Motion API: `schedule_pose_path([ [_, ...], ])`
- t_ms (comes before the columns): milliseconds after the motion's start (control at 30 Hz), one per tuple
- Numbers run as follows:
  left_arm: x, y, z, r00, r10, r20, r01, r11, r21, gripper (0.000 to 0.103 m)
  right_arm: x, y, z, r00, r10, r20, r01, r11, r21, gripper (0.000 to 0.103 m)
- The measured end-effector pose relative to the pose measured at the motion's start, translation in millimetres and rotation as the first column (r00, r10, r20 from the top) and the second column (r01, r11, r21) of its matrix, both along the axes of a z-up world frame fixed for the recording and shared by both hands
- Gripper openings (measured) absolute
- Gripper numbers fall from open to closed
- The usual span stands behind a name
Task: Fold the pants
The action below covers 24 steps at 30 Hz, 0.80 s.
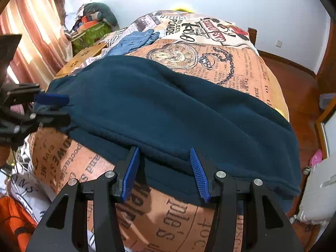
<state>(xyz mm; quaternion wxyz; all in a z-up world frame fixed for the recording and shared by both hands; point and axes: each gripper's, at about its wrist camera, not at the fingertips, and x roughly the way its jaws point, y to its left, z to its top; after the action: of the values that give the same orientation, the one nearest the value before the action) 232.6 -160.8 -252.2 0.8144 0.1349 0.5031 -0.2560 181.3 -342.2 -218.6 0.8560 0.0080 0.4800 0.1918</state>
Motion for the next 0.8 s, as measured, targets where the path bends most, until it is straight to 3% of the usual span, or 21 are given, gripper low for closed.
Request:
schedule_pose_path([
  [167, 7.9, 1.1, -11.3, 1.0, 0.016, -0.014, -0.016, 1.0, 0.005, 0.053, 2.8, 4.0, -2.5, 1.0, -0.013, -0.007, 0.013, 0.999, 0.034, 0.044],
  [300, 16.9, -1.6, -18.1, 0.999, 0.032, -0.014, -0.032, 0.999, 0.001, 0.052, 6.0, 2.1, -4.3, 1.0, -0.026, -0.012, 0.027, 0.994, 0.101, 0.029],
  [467, 20.0, -7.7, -16.1, 1.0, 0.017, -0.007, -0.017, 1.0, -0.025, 0.018, 6.0, 8.8, 0.7, 1.0, -0.007, -0.004, 0.008, 0.994, 0.11, 0.015],
  [633, 14.3, -8.7, -5.1, 1.0, 0.012, 0.006, -0.012, 0.999, -0.034, 0.01, -3.8, 6.9, 13.1, 1.0, -0.004, 0.022, 0.001, 0.993, 0.116, 0.012],
  [800, -3.5, -4.0, 14.8, 0.999, -0.008, 0.043, 0.01, 0.999, -0.047, 0.01, -18.8, 8.8, 26.0, 0.999, 0.003, 0.05, -0.008, 0.994, 0.108, 0.012],
])
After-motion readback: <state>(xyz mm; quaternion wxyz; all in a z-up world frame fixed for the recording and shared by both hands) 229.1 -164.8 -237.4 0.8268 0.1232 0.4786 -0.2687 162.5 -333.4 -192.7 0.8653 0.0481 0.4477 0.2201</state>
